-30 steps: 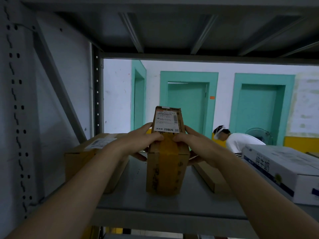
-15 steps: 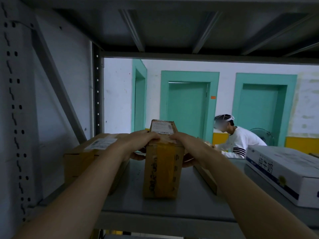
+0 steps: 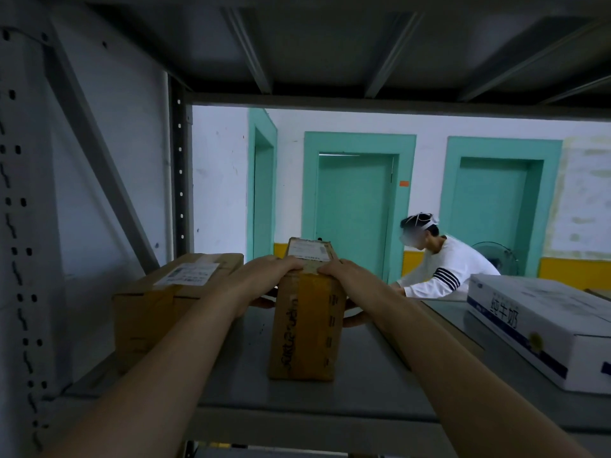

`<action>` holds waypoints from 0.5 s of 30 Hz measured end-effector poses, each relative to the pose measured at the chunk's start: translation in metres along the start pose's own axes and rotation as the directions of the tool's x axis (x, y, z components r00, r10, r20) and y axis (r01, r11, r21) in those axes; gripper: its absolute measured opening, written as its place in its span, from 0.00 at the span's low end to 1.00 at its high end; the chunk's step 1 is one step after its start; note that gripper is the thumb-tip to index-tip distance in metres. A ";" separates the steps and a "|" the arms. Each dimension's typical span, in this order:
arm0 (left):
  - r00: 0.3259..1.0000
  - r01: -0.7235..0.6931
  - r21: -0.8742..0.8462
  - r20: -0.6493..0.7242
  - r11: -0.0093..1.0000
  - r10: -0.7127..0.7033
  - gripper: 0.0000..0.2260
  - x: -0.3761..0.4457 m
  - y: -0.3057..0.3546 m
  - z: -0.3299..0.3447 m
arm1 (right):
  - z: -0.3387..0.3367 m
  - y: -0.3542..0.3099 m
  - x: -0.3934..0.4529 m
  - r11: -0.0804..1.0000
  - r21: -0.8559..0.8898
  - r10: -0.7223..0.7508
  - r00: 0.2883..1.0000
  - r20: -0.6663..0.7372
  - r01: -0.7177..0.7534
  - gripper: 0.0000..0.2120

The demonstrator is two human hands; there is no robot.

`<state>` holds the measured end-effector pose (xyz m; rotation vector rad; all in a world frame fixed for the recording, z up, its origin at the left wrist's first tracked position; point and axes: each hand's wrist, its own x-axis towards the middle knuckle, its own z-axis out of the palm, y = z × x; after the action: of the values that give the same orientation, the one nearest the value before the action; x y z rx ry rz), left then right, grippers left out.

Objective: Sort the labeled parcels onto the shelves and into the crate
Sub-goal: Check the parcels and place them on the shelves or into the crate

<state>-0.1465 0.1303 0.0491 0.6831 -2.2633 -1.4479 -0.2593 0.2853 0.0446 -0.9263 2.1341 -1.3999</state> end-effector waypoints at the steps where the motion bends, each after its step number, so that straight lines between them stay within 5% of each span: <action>1: 1.000 -0.006 0.000 -0.011 1.000 0.006 0.20 -0.001 0.000 0.000 | 0.000 0.002 0.000 1.000 0.003 0.002 1.000 -0.001 -0.002 0.20; 6: 0.996 -0.049 0.060 -0.065 0.997 0.053 0.18 -0.003 0.002 -0.002 | -0.003 0.008 0.001 1.000 0.027 -0.004 0.999 -0.041 0.005 0.31; 9: 0.985 -0.076 0.087 -0.148 0.993 0.089 0.25 -0.002 0.003 -0.005 | -0.007 0.005 0.000 0.999 0.006 -0.046 0.994 -0.100 0.047 0.36; 15: 0.904 -0.242 0.143 -0.327 0.960 0.276 0.27 -0.009 0.028 -0.003 | -0.027 -0.004 -0.013 0.994 -0.016 -0.109 0.969 -0.223 0.108 0.36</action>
<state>-0.1430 0.1431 0.0756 0.5836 -2.0670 -1.0081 -0.2675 0.3111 0.0587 -0.9387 2.2784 -1.6230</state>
